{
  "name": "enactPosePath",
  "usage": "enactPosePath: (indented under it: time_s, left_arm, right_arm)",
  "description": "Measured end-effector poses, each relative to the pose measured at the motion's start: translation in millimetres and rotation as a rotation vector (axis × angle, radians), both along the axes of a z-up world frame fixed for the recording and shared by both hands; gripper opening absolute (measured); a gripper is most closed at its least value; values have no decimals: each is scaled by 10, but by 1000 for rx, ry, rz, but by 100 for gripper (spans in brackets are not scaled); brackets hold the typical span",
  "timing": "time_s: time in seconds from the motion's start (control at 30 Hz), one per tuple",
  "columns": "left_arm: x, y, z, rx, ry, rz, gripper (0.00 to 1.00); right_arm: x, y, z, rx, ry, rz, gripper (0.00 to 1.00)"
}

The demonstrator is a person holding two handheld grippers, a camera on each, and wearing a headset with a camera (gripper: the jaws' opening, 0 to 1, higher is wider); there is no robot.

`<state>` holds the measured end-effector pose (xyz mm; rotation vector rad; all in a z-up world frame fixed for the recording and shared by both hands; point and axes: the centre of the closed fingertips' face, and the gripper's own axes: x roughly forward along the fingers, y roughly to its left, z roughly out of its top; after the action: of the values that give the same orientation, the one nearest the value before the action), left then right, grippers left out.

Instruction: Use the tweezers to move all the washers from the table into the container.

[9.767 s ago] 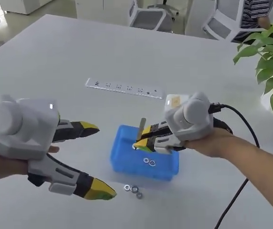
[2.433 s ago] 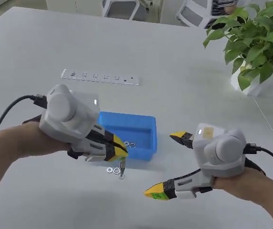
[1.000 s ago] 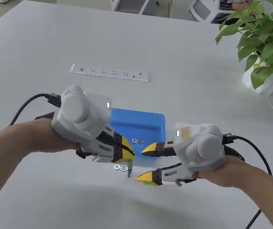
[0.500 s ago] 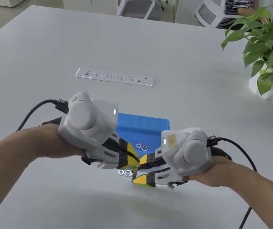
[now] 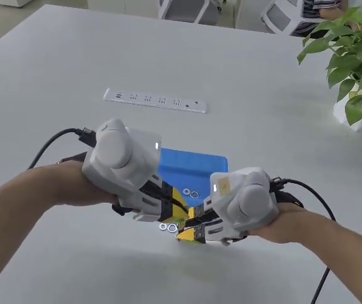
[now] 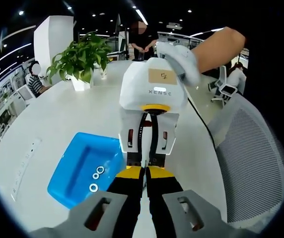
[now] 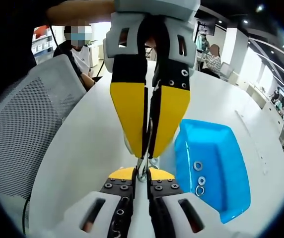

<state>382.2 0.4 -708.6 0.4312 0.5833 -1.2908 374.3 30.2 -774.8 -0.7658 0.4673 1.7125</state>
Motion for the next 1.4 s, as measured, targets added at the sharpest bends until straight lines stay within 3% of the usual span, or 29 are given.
enactPosePath:
  time_s: [0.8, 1.13, 1.27, 1.4]
  left_arm:
    - [-34, 16, -20, 32, -4, -5, 10]
    - [-7, 102, 61, 2, -10, 41, 19]
    - [9, 150, 114, -24, -29, 74, 26]
    - [-6, 175, 189, -62, -26, 108, 29]
  right_arm:
    - [6, -3, -3, -16, 29, -43, 8]
    - [-6, -15, -5, -27, 31, -43, 8]
    - [-12, -21, 33, -19, 32, -50, 8]
    - [1, -30, 96, -11, 36, -61, 8]
